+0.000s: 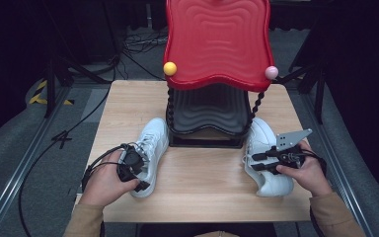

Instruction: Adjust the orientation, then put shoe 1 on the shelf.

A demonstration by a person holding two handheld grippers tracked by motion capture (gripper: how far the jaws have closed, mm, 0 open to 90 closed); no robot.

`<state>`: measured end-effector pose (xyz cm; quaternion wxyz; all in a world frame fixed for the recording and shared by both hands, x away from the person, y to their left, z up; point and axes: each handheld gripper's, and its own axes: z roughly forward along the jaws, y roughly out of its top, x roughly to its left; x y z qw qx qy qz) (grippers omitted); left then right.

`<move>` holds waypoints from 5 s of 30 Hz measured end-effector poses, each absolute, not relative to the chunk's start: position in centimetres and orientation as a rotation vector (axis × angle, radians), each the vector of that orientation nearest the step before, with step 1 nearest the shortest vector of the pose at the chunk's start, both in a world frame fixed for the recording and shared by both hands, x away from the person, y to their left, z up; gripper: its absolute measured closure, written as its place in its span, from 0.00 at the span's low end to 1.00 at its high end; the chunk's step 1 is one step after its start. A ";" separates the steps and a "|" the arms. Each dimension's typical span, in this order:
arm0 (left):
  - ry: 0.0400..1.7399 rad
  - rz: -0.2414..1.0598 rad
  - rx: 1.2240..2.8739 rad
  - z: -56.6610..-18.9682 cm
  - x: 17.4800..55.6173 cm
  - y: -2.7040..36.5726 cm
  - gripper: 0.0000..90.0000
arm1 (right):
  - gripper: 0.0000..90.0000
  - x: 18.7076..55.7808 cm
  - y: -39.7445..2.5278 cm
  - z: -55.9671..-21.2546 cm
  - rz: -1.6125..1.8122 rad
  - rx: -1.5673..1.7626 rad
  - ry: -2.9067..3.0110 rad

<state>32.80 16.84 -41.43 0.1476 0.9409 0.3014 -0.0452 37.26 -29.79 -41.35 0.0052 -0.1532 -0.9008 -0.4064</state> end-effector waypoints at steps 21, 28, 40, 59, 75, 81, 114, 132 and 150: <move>0.757 -0.246 2.691 -42.4 32.9 16.6 0.86 | 0.70 37.3 -29.8 -41.4 -1.268 -0.477 -2.822; 0.756 -0.193 2.655 -41.5 32.6 16.6 0.86 | 0.70 37.3 -29.8 -41.3 -1.273 -0.478 -2.822; 0.813 -0.152 2.568 -39.8 32.3 16.5 0.84 | 0.70 37.3 -30.0 -41.2 -1.278 -0.483 -2.822; 1.003 -0.047 2.527 -36.4 33.0 16.4 0.82 | 0.70 37.0 -30.3 -41.1 -1.280 -0.500 -2.820; 0.999 0.040 2.534 -31.6 34.9 15.0 0.82 | 0.70 36.6 -31.2 -40.7 -1.305 -0.528 -2.821; 0.998 0.068 2.549 -29.8 35.6 14.6 0.82 | 0.70 36.5 -31.6 -40.5 -1.324 -0.540 -2.818; 0.919 0.291 2.588 -18.6 37.8 13.8 0.82 | 0.70 35.9 -32.8 -39.9 -1.356 -0.556 -2.821; 0.809 0.468 2.563 -13.1 38.2 12.8 0.82 | 0.70 35.5 -33.6 -39.6 -1.373 -0.573 -2.822; 0.668 0.545 2.560 -9.9 40.4 8.6 0.81 | 0.70 34.6 -35.1 -39.6 -1.391 -0.624 -2.808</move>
